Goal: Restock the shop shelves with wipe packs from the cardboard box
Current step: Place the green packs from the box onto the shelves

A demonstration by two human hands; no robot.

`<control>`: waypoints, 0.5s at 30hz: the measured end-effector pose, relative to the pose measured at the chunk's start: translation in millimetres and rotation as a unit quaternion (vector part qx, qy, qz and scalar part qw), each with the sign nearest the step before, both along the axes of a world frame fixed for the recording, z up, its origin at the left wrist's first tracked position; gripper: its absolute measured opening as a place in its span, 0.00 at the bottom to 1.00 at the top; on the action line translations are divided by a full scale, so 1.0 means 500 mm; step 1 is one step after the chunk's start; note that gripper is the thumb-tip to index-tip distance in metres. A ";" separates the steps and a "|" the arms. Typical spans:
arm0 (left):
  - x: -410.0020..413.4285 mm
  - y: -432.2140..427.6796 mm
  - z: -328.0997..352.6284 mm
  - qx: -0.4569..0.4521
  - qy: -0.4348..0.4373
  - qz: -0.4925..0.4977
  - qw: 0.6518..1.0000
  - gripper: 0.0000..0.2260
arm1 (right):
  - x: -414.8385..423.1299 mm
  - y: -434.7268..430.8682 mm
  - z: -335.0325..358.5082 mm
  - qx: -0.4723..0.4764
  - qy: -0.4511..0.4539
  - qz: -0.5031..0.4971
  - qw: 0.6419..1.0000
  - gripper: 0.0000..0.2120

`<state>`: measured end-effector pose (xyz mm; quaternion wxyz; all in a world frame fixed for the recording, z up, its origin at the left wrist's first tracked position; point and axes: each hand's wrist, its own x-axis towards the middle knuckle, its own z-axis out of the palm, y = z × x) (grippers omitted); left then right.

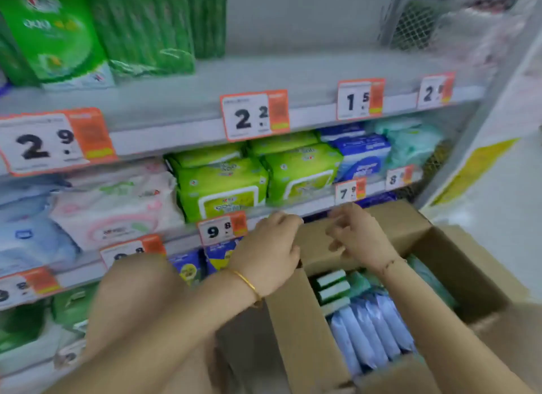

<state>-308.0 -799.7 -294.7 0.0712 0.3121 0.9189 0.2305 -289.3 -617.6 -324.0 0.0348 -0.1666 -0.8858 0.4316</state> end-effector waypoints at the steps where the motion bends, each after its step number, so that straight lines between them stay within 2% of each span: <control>1: -0.002 0.034 -0.038 -0.051 -0.030 -0.022 0.998 0.16 | 0.015 0.049 -0.061 0.012 -0.056 -0.029 0.998 0.08; 3: -0.013 0.090 -0.106 -0.122 -0.043 -0.061 0.990 0.14 | 0.032 0.117 -0.170 0.060 -0.146 -0.060 0.986 0.11; 6: -0.021 0.135 -0.179 -0.202 -0.028 -0.117 0.972 0.13 | 0.052 0.139 -0.293 0.174 -0.230 -0.008 0.957 0.15; 8: -0.024 0.146 -0.209 -0.248 -0.022 -0.161 0.955 0.13 | 0.065 0.121 -0.349 0.232 -0.237 0.052 0.942 0.20; 10: -0.026 0.153 -0.222 -0.269 -0.032 -0.188 0.944 0.14 | 0.076 0.108 -0.391 0.259 -0.235 0.069 0.934 0.22; 13: -0.030 0.171 -0.230 -0.278 -0.028 -0.204 0.938 0.14 | 0.067 0.106 -0.412 0.276 -0.217 0.062 0.935 0.20; 15: -0.031 0.182 -0.237 -0.277 -0.022 -0.209 0.938 0.14 | 0.055 0.109 -0.412 0.298 -0.201 0.076 0.930 0.15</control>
